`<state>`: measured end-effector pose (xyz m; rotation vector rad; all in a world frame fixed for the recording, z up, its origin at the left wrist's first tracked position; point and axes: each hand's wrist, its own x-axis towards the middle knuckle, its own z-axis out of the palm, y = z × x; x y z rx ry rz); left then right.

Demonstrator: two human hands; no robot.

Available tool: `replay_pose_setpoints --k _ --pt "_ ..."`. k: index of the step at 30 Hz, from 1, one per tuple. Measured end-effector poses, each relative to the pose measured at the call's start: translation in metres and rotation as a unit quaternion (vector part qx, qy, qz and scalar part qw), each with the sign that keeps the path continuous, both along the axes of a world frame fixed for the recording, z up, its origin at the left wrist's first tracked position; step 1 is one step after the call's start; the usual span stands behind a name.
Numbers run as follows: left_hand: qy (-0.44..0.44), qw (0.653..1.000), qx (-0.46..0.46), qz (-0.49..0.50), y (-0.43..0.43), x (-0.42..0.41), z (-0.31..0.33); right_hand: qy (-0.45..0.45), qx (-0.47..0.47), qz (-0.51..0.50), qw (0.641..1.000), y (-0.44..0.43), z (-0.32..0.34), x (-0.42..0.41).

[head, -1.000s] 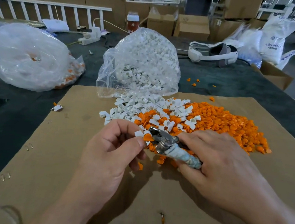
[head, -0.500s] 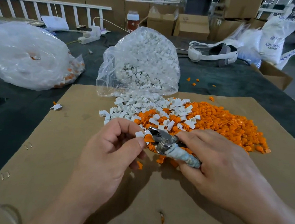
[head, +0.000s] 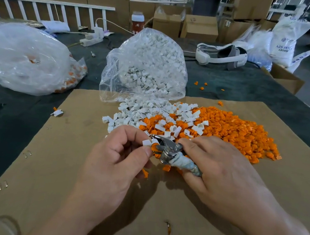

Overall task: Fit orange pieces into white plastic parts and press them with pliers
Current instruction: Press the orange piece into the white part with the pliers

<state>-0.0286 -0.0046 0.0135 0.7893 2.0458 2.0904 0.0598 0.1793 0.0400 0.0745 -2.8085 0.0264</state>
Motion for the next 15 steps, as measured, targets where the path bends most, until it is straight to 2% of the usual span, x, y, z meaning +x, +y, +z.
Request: replay_pose_setpoints --k 4,11,15 --pt "-0.004 1.000 -0.003 -0.019 -0.0013 -0.0007 -0.0012 -0.025 0.018 -0.001 1.000 -0.0004 0.0041 -0.0021" --pt "0.007 1.000 -0.001 -0.026 -0.0013 -0.0011 -0.0019 -0.052 -0.048 -0.024 0.997 -0.0043 0.0056 -0.0001" --pt "0.004 0.999 0.005 -0.033 -0.0021 -0.0015 -0.0026 -0.061 -0.054 -0.025 0.996 -0.0039 0.0055 -0.0006"
